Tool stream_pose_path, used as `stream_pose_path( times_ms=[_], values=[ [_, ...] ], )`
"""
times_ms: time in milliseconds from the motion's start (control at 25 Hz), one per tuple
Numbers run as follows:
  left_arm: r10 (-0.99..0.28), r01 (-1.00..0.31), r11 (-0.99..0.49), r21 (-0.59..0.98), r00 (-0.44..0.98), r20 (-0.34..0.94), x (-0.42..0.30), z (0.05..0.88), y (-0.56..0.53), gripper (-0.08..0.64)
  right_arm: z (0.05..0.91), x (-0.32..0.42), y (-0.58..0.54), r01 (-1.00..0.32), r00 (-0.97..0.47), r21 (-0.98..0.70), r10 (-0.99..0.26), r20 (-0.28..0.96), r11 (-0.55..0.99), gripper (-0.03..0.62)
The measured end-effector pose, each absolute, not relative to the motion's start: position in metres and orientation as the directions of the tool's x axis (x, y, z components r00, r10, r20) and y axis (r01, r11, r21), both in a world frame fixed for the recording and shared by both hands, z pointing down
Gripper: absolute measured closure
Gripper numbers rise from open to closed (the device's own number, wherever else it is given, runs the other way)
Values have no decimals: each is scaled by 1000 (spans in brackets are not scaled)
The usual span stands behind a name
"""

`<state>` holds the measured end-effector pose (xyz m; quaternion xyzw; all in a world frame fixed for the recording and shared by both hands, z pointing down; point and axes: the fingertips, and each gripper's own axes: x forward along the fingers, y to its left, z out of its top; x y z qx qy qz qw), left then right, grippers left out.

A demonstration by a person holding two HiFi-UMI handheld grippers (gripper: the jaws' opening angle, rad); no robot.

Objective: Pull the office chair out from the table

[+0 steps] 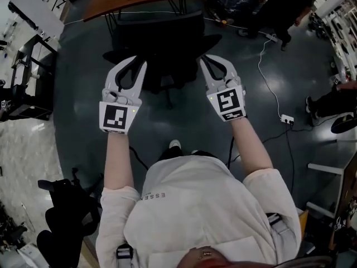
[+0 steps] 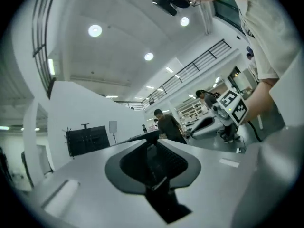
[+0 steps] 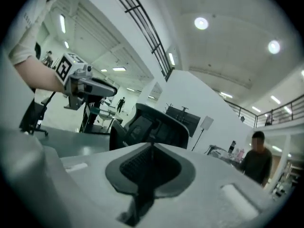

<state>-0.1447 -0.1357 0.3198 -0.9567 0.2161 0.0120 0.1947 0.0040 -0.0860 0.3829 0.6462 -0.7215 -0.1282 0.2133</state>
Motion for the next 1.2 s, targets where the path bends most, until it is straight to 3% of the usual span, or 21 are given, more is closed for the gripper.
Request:
stream_pose_path(
  times_ms=[160,240,640,1200],
  values=[
    [-538,-560,-821,-111,824,-177,-160,336,-89,488,413,-10,-39,-938,-97,312,-979,178,150,600],
    [-590,-606,-794,-42,786,-185,-161,345,-63,531,425,-9,-16,-949,-119,264,-973,198,170,600],
    [-640,-641,-768,3,767,-49,-144,417,60,541,473,-2,101,-963,-199,128,-944,263,238,600],
    [-664,-663,-748,19,748,-10,-219,439,151,541,490,-63,202,-971,-186,100,-948,260,218,600]
  ],
)
